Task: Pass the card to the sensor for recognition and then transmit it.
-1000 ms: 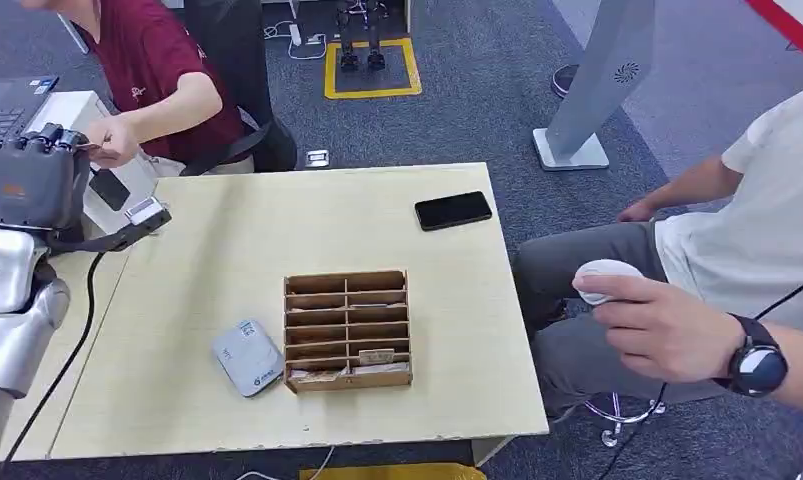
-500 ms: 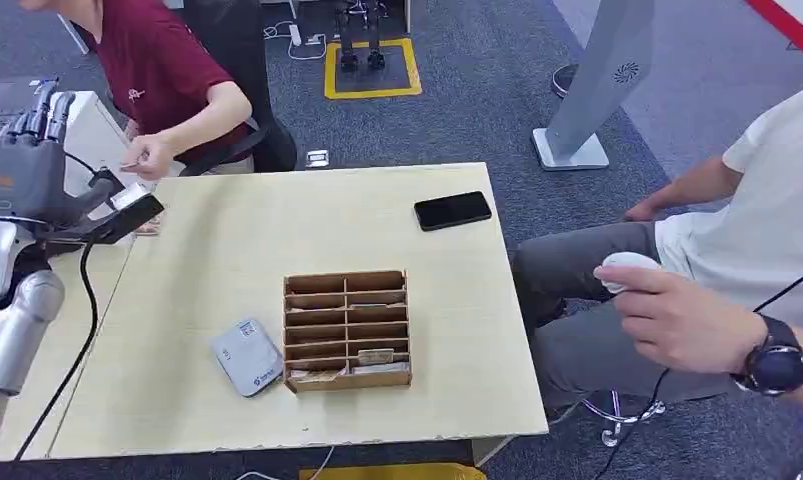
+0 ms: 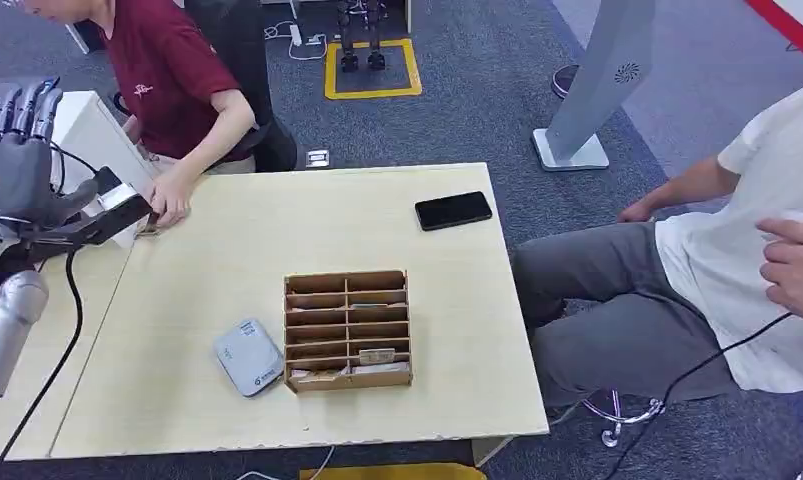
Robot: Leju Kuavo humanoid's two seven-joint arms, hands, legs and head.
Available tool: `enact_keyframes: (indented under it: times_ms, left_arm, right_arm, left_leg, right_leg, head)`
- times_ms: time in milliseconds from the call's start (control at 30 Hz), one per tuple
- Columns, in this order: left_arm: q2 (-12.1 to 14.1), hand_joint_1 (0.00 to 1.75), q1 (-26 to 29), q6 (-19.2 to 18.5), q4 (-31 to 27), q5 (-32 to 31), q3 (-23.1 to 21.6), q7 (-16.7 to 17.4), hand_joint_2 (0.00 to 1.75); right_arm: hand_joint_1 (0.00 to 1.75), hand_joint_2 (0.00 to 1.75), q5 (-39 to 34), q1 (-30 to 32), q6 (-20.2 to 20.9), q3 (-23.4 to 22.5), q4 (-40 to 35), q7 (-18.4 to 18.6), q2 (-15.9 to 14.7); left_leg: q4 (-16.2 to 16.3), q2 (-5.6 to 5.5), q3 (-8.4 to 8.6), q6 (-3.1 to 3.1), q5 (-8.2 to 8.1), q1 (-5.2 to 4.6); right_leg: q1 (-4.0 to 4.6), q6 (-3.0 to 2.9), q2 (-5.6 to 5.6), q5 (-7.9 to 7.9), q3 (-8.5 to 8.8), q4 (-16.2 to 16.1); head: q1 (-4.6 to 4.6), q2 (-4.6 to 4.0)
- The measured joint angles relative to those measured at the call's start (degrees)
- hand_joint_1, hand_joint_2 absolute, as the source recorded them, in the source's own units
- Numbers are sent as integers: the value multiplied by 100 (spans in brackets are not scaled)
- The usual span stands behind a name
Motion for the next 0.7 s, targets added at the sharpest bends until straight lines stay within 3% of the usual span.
enact_keyframes:
  times_ms: [67,133,233,333,500,700]
  left_arm:
    - [85,0,180,-525,-182,547,0,-300,175]
    - [298,0,612,-1290,-646,1214,-2,-693,175]
    - [757,0,1570,-2061,-1892,2138,0,-1061,175]
    - [1060,0,2495,-2530,-3140,2752,11,-1276,175]
    - [1158,0,3173,-2710,-4477,2692,-112,-1460,175]
    - [1189,0,3246,-2631,-4987,2532,-511,-1540,175]
  right_arm:
    - [0,0,-7,6,0,-4,2,-18,0]
    - [0,0,-9,32,13,-15,4,-20,0]
    - [0,0,-17,112,76,-35,4,6,-4]
    - [0,0,-26,159,107,-122,2,26,-9]
    - [0,0,-26,142,90,-203,-11,-15,-9]
    - [0,0,-24,109,57,-280,-15,-40,-9]
  left_leg:
    - [-2,4,0,0,-1,-1]
    - [-4,23,3,-4,-6,0]
    - [-5,45,2,-5,-20,1]
    - [-5,43,-3,-8,-29,1]
    - [-4,29,-6,-6,-30,-2]
    - [-3,26,-2,0,-20,-1]
  right_leg:
    - [-1,0,5,0,0,0]
    - [-1,-1,27,0,-3,1]
    - [-4,0,48,-6,-14,0]
    - [-3,0,46,-10,-20,-2]
    - [-4,5,32,-13,-16,-6]
    - [-4,5,26,-3,-11,-5]
  head:
    - [0,0]
    - [-2,0]
    - [-7,0]
    - [-5,0]
    - [0,0]
    - [-2,0]
